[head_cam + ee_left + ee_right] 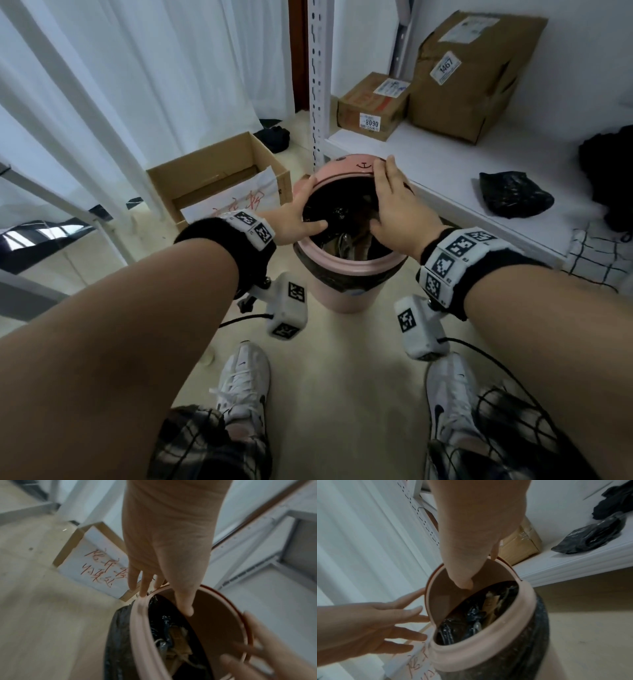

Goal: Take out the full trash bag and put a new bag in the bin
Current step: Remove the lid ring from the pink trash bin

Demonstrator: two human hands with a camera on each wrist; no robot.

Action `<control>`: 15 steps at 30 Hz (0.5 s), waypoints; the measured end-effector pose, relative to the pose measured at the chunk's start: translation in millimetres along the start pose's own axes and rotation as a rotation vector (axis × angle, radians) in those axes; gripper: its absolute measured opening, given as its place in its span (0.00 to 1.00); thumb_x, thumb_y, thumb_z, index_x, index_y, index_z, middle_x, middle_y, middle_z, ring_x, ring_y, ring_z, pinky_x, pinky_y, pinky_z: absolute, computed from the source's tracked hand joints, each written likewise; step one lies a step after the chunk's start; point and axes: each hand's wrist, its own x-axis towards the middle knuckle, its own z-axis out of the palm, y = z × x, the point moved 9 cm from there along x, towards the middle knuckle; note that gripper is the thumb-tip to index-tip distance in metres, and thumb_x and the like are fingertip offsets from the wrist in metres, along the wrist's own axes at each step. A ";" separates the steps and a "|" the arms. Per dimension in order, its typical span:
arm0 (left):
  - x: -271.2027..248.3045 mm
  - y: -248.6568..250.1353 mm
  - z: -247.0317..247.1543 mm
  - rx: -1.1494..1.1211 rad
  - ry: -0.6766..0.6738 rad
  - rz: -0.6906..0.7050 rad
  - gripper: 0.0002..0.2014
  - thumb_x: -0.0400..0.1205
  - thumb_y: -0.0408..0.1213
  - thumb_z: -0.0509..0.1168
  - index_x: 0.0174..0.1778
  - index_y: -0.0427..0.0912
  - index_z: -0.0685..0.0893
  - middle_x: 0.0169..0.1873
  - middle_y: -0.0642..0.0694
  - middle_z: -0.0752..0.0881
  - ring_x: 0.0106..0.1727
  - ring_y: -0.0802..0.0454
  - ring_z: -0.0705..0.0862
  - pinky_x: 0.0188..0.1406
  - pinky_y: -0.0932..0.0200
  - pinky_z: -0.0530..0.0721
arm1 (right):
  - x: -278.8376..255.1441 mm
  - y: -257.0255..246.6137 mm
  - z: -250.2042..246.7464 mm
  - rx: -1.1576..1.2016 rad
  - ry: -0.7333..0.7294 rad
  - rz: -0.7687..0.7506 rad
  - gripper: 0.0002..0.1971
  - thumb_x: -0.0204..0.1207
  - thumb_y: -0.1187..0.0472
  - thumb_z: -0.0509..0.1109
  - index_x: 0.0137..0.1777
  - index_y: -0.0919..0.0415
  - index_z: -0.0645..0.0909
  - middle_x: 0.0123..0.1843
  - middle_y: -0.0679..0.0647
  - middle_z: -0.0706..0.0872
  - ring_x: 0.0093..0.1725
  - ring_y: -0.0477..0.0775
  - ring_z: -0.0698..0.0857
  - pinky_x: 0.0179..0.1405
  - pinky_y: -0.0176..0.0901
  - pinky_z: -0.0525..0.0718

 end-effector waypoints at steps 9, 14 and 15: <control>-23.7 -16.0 7.2 -0.071 0.141 -0.187 0.31 0.85 0.45 0.60 0.80 0.38 0.57 0.72 0.37 0.74 0.69 0.38 0.78 0.64 0.47 0.78 | -20.9 -39.7 46.9 -0.217 -0.264 -0.223 0.22 0.78 0.41 0.61 0.55 0.62 0.74 0.47 0.57 0.79 0.50 0.61 0.82 0.44 0.47 0.78; -23.8 -44.3 30.6 -0.172 0.100 -0.365 0.24 0.84 0.50 0.59 0.64 0.30 0.77 0.58 0.36 0.86 0.54 0.42 0.88 0.55 0.48 0.88 | -21.1 -56.2 85.4 -0.233 -0.347 -0.210 0.04 0.80 0.64 0.60 0.52 0.64 0.71 0.48 0.61 0.79 0.43 0.61 0.76 0.39 0.48 0.72; -21.6 -44.3 33.5 -0.190 0.103 -0.357 0.22 0.85 0.48 0.59 0.61 0.30 0.79 0.56 0.36 0.87 0.52 0.44 0.88 0.52 0.50 0.88 | -20.1 -56.8 85.6 -0.231 -0.346 -0.201 0.03 0.79 0.66 0.59 0.50 0.62 0.69 0.47 0.61 0.77 0.42 0.60 0.74 0.39 0.48 0.71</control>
